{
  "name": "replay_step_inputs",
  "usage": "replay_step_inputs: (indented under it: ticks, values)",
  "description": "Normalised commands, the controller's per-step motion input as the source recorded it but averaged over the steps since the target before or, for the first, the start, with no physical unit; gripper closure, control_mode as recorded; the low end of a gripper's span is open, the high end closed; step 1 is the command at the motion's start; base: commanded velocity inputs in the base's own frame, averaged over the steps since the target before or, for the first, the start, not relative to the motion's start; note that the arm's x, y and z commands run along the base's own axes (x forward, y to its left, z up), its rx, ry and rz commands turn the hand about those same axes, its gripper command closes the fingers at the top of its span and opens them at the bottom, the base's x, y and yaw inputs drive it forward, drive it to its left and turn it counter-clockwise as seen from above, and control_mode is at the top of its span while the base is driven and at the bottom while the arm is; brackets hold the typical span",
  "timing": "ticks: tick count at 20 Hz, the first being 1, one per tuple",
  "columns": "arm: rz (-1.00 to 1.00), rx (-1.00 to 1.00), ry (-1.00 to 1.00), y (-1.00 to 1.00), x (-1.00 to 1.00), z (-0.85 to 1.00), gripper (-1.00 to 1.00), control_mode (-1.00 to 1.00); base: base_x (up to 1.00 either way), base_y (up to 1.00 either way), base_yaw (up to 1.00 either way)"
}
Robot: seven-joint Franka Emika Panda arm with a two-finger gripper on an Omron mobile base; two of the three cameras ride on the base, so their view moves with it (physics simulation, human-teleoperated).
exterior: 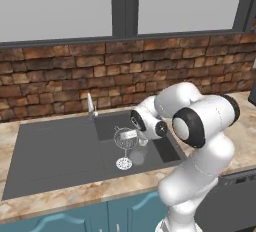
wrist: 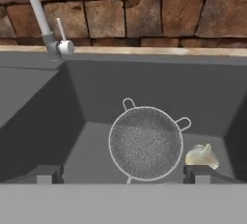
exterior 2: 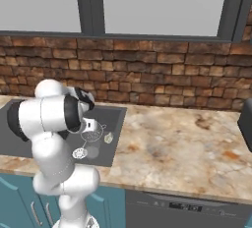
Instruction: Pick the glass cup and strainer and place them in the sink. Then turn on the water.
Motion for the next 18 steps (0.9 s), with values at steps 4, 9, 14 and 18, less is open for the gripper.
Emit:
replay_step_inputs:
  ticks: [4, 9, 14, 18]
  values:
    - [0.00, 0.09, -0.18, 0.00, -0.24, 0.74, -1.00, -1.00, 0.00, 0.00, 0.00]
    - [0.00, 0.06, -0.07, 0.00, -0.08, 0.92, -1.00, -1.00, 0.00, 0.00, 0.00]
    - [0.00, 0.01, 0.00, 0.00, 0.00, 1.00, -1.00, -1.00, 0.00, 0.00, 0.00]
    - [0.00, 0.00, 0.01, -0.02, -0.02, 1.00, -1.00, -1.00, 0.00, 0.00, 0.00]
